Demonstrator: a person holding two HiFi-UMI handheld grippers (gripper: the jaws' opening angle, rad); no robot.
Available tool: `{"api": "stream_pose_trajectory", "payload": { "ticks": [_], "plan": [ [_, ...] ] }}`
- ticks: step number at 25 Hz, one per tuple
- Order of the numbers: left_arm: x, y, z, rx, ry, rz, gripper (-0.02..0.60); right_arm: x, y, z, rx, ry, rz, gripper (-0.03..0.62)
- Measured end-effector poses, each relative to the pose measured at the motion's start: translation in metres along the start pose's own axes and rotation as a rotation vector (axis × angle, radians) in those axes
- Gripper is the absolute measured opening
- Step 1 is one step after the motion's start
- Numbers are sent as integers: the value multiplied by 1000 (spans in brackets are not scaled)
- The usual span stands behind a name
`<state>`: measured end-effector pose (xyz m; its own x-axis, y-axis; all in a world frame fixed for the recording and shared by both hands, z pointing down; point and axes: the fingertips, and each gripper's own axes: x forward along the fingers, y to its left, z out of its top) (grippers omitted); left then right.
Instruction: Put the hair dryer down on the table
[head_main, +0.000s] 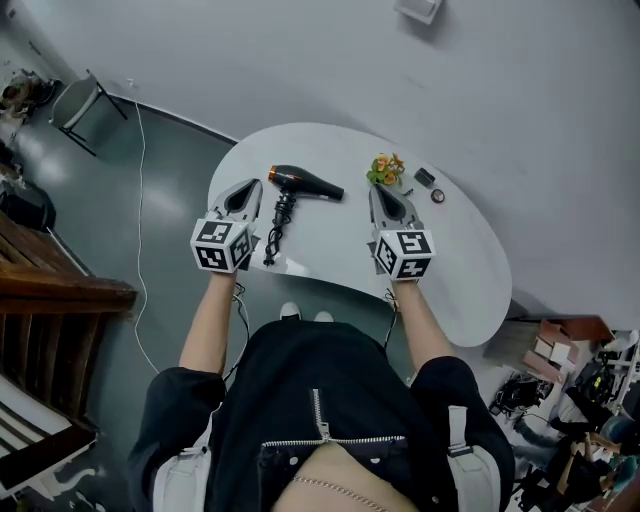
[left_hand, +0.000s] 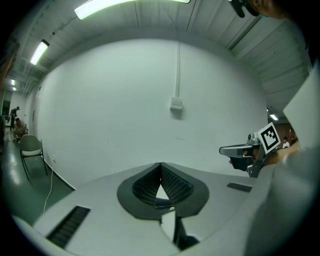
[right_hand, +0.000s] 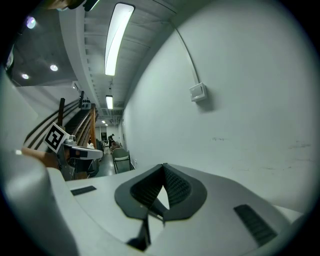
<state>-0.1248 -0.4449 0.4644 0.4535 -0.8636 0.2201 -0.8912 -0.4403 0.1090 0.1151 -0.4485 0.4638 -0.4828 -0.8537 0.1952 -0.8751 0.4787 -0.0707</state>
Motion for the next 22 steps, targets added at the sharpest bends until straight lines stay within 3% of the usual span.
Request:
{"api": "stream_pose_trajectory", "payload": {
  "ticks": [22],
  "plan": [
    [-2, -4, -10, -33, 14, -27, 20, -6, 1, 0, -22, 6, -12, -8]
  ]
}}
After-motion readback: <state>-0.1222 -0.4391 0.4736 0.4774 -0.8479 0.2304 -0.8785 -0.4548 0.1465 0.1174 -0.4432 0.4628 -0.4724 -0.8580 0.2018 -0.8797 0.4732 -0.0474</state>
